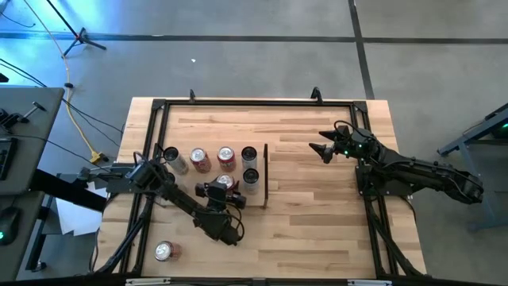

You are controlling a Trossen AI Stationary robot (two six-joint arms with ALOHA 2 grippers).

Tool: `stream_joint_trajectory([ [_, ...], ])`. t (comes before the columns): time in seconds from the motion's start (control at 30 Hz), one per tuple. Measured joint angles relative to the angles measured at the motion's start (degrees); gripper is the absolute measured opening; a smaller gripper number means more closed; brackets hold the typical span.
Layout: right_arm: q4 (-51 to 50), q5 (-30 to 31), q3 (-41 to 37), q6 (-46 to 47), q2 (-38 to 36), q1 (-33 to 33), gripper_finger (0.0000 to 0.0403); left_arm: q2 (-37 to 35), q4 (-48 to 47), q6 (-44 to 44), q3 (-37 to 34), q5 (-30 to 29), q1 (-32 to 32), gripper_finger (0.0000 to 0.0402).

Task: Place canned beverage on shelf
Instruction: Put the red soda can aligned with the other red soda can on the shelf

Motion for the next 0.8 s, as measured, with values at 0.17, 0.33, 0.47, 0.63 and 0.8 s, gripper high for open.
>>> stream_joint_trajectory([
  [0.17,0.00,0.00,0.00,-0.02,0.00,0.00,0.0399,0.00,-0.06,0.07,0.00,-0.40,0.27,0.0331],
  [0.33,0.00,0.00,0.00,0.00,0.00,-0.01,0.0399,0.00,-0.02,0.66,0.00,-1.31,-0.89,0.0337],
  [0.47,0.00,0.00,0.00,0.00,0.02,-0.02,0.0399,-0.40,0.03,0.77,0.00,-2.29,-2.06,0.0337],
  [0.63,0.00,0.00,0.00,0.00,0.00,-0.02,0.0399,-1.32,0.22,3.15,0.00,-4.88,-4.35,0.0337],
  [0.8,0.00,-0.01,0.00,0.00,0.01,-0.02,0.0399,-1.65,0.56,4.05,0.02,-3.50,-6.81,0.0337],
])
